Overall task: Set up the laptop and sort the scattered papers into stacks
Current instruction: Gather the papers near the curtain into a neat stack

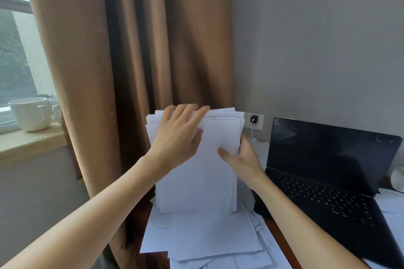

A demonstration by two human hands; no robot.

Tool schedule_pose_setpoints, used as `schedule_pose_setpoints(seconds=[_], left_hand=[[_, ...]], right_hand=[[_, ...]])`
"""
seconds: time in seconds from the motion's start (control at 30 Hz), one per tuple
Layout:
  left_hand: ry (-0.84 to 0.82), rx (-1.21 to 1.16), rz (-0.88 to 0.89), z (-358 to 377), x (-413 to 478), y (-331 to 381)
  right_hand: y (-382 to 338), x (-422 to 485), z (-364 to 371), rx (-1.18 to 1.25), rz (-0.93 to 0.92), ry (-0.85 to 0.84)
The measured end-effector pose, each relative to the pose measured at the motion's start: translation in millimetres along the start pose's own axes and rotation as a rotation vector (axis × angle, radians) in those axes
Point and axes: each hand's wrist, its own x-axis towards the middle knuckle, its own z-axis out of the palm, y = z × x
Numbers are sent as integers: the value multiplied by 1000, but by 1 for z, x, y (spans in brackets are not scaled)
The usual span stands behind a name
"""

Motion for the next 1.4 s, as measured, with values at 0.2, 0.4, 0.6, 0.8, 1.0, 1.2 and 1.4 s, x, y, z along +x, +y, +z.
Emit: schedule_pose_setpoints(seconds=[0.2,0.4,0.6,0.8,1.0,1.2,1.4], left_hand=[[-28,13,23,-3,-6,-3],[-133,-40,27,-4,-11,-9],[-85,-78,-1,10,-22,-21],[118,-302,-402,13,-47,-24],[-181,-1059,-1078,18,-82,-27],[-389,-1185,-998,12,-116,-22],[-252,-1164,-1122,19,-146,-12]], right_hand=[[3,0,1,22,19,21],[15,-6,-1,-2,58,-7],[12,-7,7,-99,-32,11],[5,1,1,1,-23,59],[-5,4,-8,122,41,74],[-18,13,-12,241,128,38],[5,17,2,205,260,-17]])
